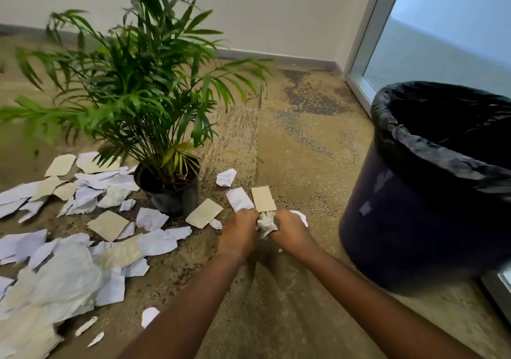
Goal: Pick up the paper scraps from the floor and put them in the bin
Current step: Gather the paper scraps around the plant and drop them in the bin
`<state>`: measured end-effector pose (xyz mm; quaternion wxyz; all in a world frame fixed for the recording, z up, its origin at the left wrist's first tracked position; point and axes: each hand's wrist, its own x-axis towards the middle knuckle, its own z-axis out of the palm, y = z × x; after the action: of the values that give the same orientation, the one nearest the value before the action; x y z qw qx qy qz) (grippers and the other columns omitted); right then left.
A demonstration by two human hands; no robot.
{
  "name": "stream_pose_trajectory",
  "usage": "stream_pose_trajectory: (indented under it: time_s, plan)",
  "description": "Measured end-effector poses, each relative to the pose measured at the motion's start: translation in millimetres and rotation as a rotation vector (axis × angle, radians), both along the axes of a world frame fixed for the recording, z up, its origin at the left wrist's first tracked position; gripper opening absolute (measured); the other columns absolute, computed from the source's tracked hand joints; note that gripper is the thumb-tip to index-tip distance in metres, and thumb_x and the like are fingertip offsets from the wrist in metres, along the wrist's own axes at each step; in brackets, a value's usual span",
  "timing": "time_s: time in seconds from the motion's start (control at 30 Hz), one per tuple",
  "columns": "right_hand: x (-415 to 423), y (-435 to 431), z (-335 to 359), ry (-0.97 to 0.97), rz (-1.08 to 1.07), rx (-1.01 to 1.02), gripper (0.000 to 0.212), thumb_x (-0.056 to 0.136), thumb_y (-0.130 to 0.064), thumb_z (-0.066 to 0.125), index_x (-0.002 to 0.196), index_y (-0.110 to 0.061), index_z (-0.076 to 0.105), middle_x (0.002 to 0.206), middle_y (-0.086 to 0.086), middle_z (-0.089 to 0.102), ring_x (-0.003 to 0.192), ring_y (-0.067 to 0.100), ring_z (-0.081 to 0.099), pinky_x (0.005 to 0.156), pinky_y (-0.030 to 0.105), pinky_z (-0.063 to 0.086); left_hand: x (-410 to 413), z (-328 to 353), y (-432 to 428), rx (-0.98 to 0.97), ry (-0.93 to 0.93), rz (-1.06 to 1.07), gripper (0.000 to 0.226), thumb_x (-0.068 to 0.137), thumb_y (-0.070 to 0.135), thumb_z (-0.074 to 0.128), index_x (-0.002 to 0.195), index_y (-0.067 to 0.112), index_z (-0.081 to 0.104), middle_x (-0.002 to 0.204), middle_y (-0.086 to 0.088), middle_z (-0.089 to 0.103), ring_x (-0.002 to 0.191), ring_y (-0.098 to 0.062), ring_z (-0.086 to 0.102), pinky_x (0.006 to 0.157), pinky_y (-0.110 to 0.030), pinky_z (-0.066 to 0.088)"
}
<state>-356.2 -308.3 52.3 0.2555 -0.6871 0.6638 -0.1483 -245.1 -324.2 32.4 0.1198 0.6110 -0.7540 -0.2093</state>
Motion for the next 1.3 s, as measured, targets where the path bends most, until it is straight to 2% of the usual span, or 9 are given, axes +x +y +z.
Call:
stream_pose_trajectory:
  time_s: [0.17, 0.4, 0.63, 0.7, 0.77, 0.83, 0.93, 1.1, 1.3]
  plan:
    - [-17.0, 17.9, 59.9, -0.154, -0.155, -0.234, 0.009, 0.083, -0.009, 0.062, 0.088, -0.006, 0.069, 0.062, -0.006, 0.054, 0.064, 0.016, 0.053, 0.049, 0.020, 0.033, -19.2, 66.3, 11.8, -0.033, 0.395, 0.122, 0.020, 0.089, 0.015, 0.060, 0.095, -0.004, 0.066, 0.099, -0.025, 0.069, 0.094, -0.036, 0.064, 0.072, -0.041, 0.047]
    - [-27.9, 35.2, 170.2, -0.360, -0.237, -0.512, 0.019, 0.083, -0.006, 0.057, 0.067, -0.016, 0.057, 0.053, -0.006, 0.052, 0.049, 0.000, 0.053, 0.054, 0.016, 0.042, -52.0, 175.8, 31.0, -0.246, 0.708, 0.184, 0.014, 0.087, 0.009, 0.057, 0.088, 0.000, 0.068, 0.084, -0.019, 0.069, 0.072, -0.029, 0.060, 0.048, -0.025, 0.037]
    - [-71.7, 49.2, 245.6, -0.589, -0.371, -0.673, 0.012, 0.086, -0.007, 0.058, 0.092, -0.007, 0.068, 0.081, 0.008, 0.066, 0.075, 0.016, 0.058, 0.071, 0.028, 0.044, -97.9, 247.2, 51.6, -0.291, 0.957, 0.089, 0.012, 0.086, 0.011, 0.064, 0.093, 0.002, 0.066, 0.090, -0.009, 0.064, 0.092, -0.032, 0.066, 0.082, -0.041, 0.056]
    - [-93.2, 52.0, 253.6, -0.596, -0.452, -0.697, 0.015, 0.086, -0.009, 0.058, 0.095, -0.005, 0.070, 0.092, 0.015, 0.069, 0.081, 0.018, 0.059, 0.075, 0.030, 0.045, -119.6, 252.5, 55.3, -0.159, 1.009, 0.069, 0.006, 0.086, 0.011, 0.064, 0.086, 0.006, 0.064, 0.087, -0.007, 0.062, 0.082, -0.026, 0.066, 0.075, -0.034, 0.056]
    - [-116.7, 55.5, 255.0, -0.541, -0.549, -0.701, 0.016, 0.085, -0.012, 0.059, 0.094, -0.007, 0.071, 0.092, 0.015, 0.070, 0.081, 0.018, 0.059, 0.075, 0.029, 0.044, -142.9, 255.0, 58.0, 0.042, 1.115, 0.060, 0.010, 0.087, 0.006, 0.062, 0.077, 0.008, 0.059, 0.081, -0.006, 0.057, 0.063, -0.015, 0.056, 0.059, -0.024, 0.050]
    - [-138.4, 59.6, 249.2, -0.430, -0.621, -0.676, 0.018, 0.085, -0.014, 0.058, 0.096, -0.008, 0.070, 0.090, 0.012, 0.069, 0.080, 0.018, 0.059, 0.076, 0.030, 0.045, -161.0, 259.1, 61.0, 0.243, 1.189, 0.057, 0.016, 0.088, -0.002, 0.057, 0.103, 0.002, 0.059, 0.090, -0.010, 0.054, 0.066, -0.012, 0.051, 0.062, -0.024, 0.045]
    - [-165.1, 65.2, 232.4, -0.277, -0.677, -0.534, 0.016, 0.086, -0.017, 0.056, 0.093, -0.011, 0.068, 0.088, 0.012, 0.063, 0.087, 0.026, 0.060, 0.081, 0.044, 0.048, -178.9, 257.0, 61.5, 0.390, 1.081, -0.007, 0.056, 0.088, -0.008, 0.048, 0.141, 0.005, 0.032, 0.131, -0.020, 0.047, 0.111, -0.028, 0.053, 0.089, -0.037, 0.048]
    - [-174.6, 72.7, 212.8, 0.010, -0.539, 0.014, 0.051, 0.083, -0.018, 0.064, 0.130, -0.004, 0.048, 0.127, 0.016, 0.056, 0.108, 0.025, 0.054, 0.088, 0.033, 0.043, -177.1, 242.8, 64.1, 0.414, 0.947, -0.091, 0.069, 0.091, -0.014, 0.031, 0.151, 0.013, 0.009, 0.155, -0.016, 0.020, 0.141, -0.032, 0.026, 0.109, -0.038, 0.036]
    - [-161.7, 63.0, 227.0, 0.225, -0.503, -0.019, 0.061, 0.086, -0.014, 0.056, 0.143, -0.016, 0.033, 0.145, 0.016, 0.039, 0.131, 0.035, 0.040, 0.110, 0.045, 0.035, -144.6, 235.1, 63.2, 0.164, 1.034, -0.127, 0.067, 0.088, -0.016, 0.035, 0.146, 0.017, 0.030, 0.126, -0.001, 0.046, 0.111, -0.022, 0.050, 0.076, -0.025, 0.047]
